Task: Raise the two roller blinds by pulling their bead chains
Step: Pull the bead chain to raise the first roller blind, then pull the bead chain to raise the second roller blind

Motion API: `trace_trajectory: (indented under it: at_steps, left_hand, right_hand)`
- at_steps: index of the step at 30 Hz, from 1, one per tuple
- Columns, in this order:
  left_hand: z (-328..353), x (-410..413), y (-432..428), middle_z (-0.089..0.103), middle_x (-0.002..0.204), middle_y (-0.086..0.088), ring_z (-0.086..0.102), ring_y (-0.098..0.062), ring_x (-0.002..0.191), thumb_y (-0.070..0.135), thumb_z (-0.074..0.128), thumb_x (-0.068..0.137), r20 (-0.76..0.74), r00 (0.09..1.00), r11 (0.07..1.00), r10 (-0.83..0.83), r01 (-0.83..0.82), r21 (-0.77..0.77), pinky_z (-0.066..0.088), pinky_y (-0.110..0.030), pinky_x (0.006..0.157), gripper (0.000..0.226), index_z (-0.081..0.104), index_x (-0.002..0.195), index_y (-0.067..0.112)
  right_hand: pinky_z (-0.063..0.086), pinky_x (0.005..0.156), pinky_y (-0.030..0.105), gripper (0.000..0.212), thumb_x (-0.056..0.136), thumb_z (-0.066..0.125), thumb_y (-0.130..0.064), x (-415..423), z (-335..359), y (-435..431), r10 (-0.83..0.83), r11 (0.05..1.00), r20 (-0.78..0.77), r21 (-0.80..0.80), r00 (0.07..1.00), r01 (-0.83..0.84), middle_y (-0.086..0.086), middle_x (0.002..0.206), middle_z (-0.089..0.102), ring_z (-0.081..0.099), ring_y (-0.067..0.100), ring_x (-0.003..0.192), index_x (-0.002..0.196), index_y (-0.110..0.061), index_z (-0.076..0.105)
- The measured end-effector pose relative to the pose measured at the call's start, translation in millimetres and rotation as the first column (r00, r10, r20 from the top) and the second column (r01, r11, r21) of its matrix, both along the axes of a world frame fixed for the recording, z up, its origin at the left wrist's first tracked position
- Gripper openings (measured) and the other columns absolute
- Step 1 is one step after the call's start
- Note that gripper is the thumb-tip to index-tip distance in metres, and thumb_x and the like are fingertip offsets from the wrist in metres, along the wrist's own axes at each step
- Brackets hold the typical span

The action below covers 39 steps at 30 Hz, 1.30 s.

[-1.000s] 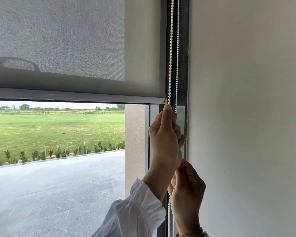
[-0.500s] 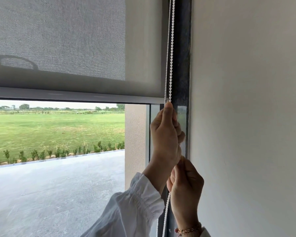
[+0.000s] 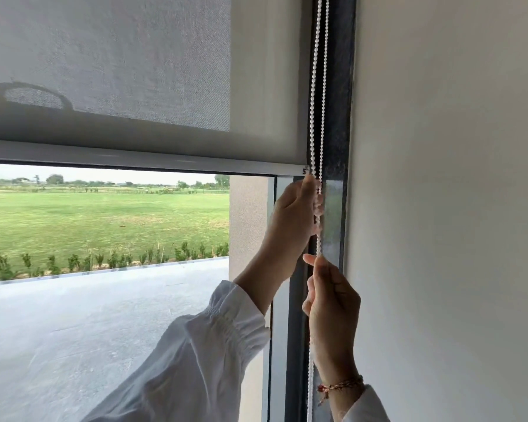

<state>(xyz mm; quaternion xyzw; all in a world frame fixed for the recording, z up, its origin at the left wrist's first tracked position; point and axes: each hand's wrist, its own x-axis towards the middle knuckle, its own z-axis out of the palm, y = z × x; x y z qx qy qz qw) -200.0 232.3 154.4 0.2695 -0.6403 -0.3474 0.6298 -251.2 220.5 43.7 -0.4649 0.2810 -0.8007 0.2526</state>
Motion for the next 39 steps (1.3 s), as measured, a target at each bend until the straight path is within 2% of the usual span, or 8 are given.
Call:
trace_trajectory:
  at_steps: [2, 5, 8, 15, 19, 22, 25, 39]
  left_hand:
    - [-8.4, 2.5, -0.5, 0.057, 0.112, 0.001, 0.051, -0.017, 0.107, 0.041, 0.034, 0.095, 0.174, 0.966, 0.981, 0.193, -0.185, -0.061, 0.043, -0.037, 0.092, 0.031, 0.052, 0.115, 0.025]
    - [-28.1, 14.0, 0.4, 0.048, 0.137, -0.002, 0.044, -0.015, 0.123, 0.041, 0.040, 0.092, 0.258, 0.919, 0.955, 0.298, -0.288, -0.078, 0.036, -0.032, 0.098, 0.044, 0.040, 0.133, 0.023]
    - [-42.6, 36.2, 8.9, 0.059, 0.127, 0.001, 0.055, -0.012, 0.112, 0.036, 0.048, 0.090, 0.222, 0.911, 0.938, 0.347, -0.338, -0.076, 0.048, -0.041, 0.095, 0.034, 0.053, 0.121, 0.023]
    - [-50.7, 147.6, 66.2, 0.071, 0.094, 0.009, 0.065, -0.006, 0.093, 0.025, 0.055, 0.087, -0.045, 0.823, 0.814, 0.566, -0.567, -0.128, 0.054, -0.041, 0.084, 0.013, 0.063, 0.088, 0.035]
    - [-55.8, 248.0, 117.4, 0.071, 0.074, 0.020, 0.066, -0.001, 0.075, 0.018, 0.053, 0.089, -0.112, 0.739, 0.724, 0.664, -0.673, -0.153, 0.055, -0.024, 0.065, 0.019, 0.062, 0.084, 0.034]
    - [-63.0, 337.3, 166.4, 0.070, 0.071, 0.019, 0.067, -0.003, 0.069, 0.017, 0.051, 0.090, -0.088, 0.653, 0.640, 0.752, -0.755, -0.143, 0.054, -0.021, 0.060, 0.020, 0.061, 0.085, 0.035]
    - [-75.2, 438.3, 225.1, 0.070, 0.071, 0.014, 0.067, -0.008, 0.067, 0.017, 0.051, 0.090, -0.078, 0.559, 0.549, 0.826, -0.828, -0.113, 0.053, -0.023, 0.060, 0.018, 0.062, 0.088, 0.031]
    - [-99.3, 815.9, 502.6, 0.066, 0.060, 0.004, 0.059, -0.008, 0.054, 0.014, 0.049, 0.088, -0.201, 0.109, 0.101, 0.974, -0.994, -0.050, 0.048, -0.016, 0.052, 0.019, 0.065, 0.081, 0.022]
  right_hand:
    - [0.039, 0.056, 0.029, 0.022, 0.093, 0.048, -0.025, -3.8, 0.6, -5.0, -0.057, 0.998, -0.015, 0.036, 0.998, 0.057, -0.013, 0.053, 0.050, 0.043, 0.004, 0.054, 0.092, -0.029, 0.070]
    - [0.044, 0.098, 0.044, 0.032, 0.093, 0.047, -0.031, -2.2, -3.2, -11.1, -0.244, 0.959, -0.168, 0.102, 0.955, 0.263, 0.007, 0.116, 0.064, 0.056, 0.016, 0.107, 0.121, -0.019, 0.057]
    - [0.022, 0.112, 0.048, 0.056, 0.084, 0.045, -0.039, 10.8, -6.3, -9.7, -0.424, 0.886, -0.242, 0.089, 0.873, 0.455, 0.011, 0.143, 0.042, 0.030, 0.027, 0.134, 0.135, -0.016, 0.041]
    - [0.006, 0.114, 0.049, 0.058, 0.085, 0.046, -0.040, 112.8, -22.1, 20.6, -0.497, 0.865, -0.350, -0.125, 0.794, 0.486, 0.015, 0.154, 0.017, 0.000, 0.030, 0.142, 0.136, -0.015, 0.040]
    - [0.025, 0.101, 0.008, 0.048, 0.085, 0.049, -0.034, 218.1, -26.4, 57.7, -0.098, 0.995, -0.284, -0.062, 0.954, 0.083, 0.000, 0.140, 0.044, 0.041, 0.020, 0.130, 0.129, -0.016, 0.049]
    - [0.040, 0.085, 0.006, 0.029, 0.088, 0.053, -0.029, 318.1, -31.4, 95.7, 0.216, 0.975, -0.274, 0.017, 0.937, -0.220, -0.005, 0.117, 0.066, 0.059, -0.006, 0.098, 0.116, -0.025, 0.059]
    - [0.051, 0.076, 0.017, 0.018, 0.089, 0.055, -0.021, 433.8, -31.4, 154.7, 0.423, 0.903, -0.242, 0.037, 0.873, -0.428, -0.023, 0.090, 0.071, 0.067, -0.001, 0.080, 0.095, -0.037, 0.062]
    - [0.051, 0.051, 0.030, 0.021, 0.089, 0.053, -0.004, 854.4, -31.4, 421.7, 0.980, 0.199, -0.021, 0.059, 0.198, -0.978, 0.003, 0.063, 0.071, 0.064, 0.015, 0.052, 0.079, -0.012, 0.070]
